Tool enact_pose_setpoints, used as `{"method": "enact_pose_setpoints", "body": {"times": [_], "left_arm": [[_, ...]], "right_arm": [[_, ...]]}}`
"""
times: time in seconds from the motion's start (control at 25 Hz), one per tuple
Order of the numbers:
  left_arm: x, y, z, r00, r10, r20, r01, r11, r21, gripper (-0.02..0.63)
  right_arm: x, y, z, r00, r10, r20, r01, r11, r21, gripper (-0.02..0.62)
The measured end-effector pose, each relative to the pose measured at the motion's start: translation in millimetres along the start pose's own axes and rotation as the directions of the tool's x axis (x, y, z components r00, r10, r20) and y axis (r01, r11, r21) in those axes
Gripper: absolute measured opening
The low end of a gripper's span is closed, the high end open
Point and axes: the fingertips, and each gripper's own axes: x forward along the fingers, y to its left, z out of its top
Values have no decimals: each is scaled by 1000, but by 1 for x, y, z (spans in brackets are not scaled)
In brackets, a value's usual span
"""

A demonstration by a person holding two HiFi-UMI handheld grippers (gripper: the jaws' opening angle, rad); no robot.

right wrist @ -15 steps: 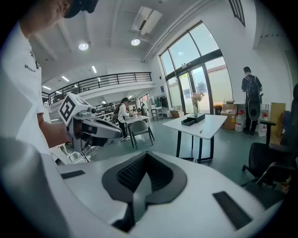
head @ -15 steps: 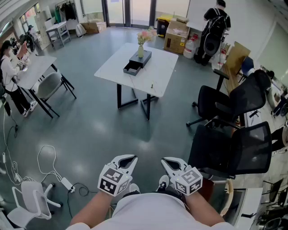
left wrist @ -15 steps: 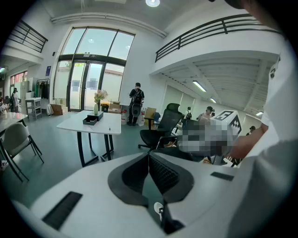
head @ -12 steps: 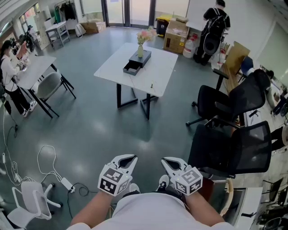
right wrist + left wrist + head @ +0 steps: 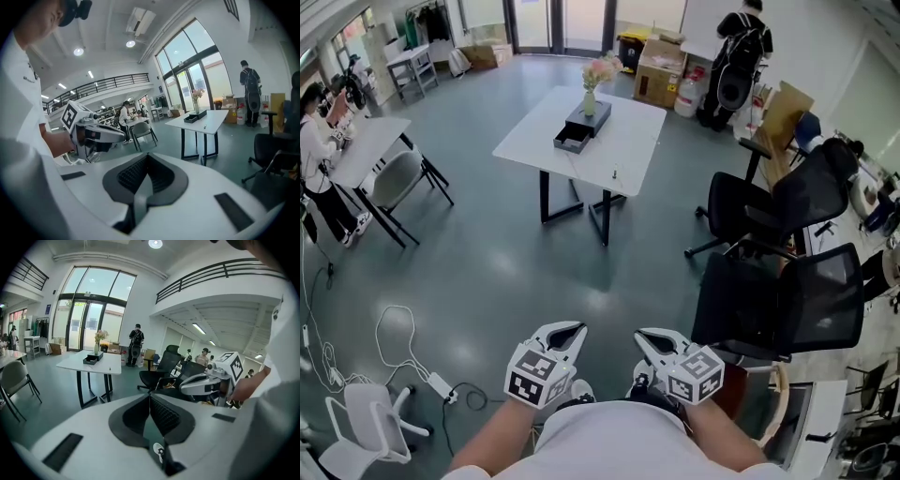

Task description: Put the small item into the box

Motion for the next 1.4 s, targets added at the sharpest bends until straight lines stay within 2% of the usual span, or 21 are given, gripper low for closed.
{"method": "enact_pose_setpoints", "body": {"times": [0.12,0.32,0.6,0.84,1.08,1.4], "left_arm": [[-6,5,-8,1000,-11,-15,11,1000,2,17],[-23,19,-22,1000,2,-23,-3,1000,-9,17],[-40,50,-33,998,59,-10,-59,996,-71,17],[-27,77,-26,995,97,-21,-99,991,-88,17],[5,123,6,989,141,-50,-145,986,-85,17],[61,183,92,980,200,13,-199,978,-55,17]], "right_arm": [[8,6,-2,1000,-12,-2,12,1000,29,15],[21,16,-2,999,-44,-6,44,999,13,15],[47,31,2,999,5,-48,-7,999,-42,15],[76,11,17,998,41,-51,-44,998,-49,15],[123,-29,49,994,93,-58,-96,994,-59,15],[173,-102,112,991,128,-46,-131,988,-78,15]]}}
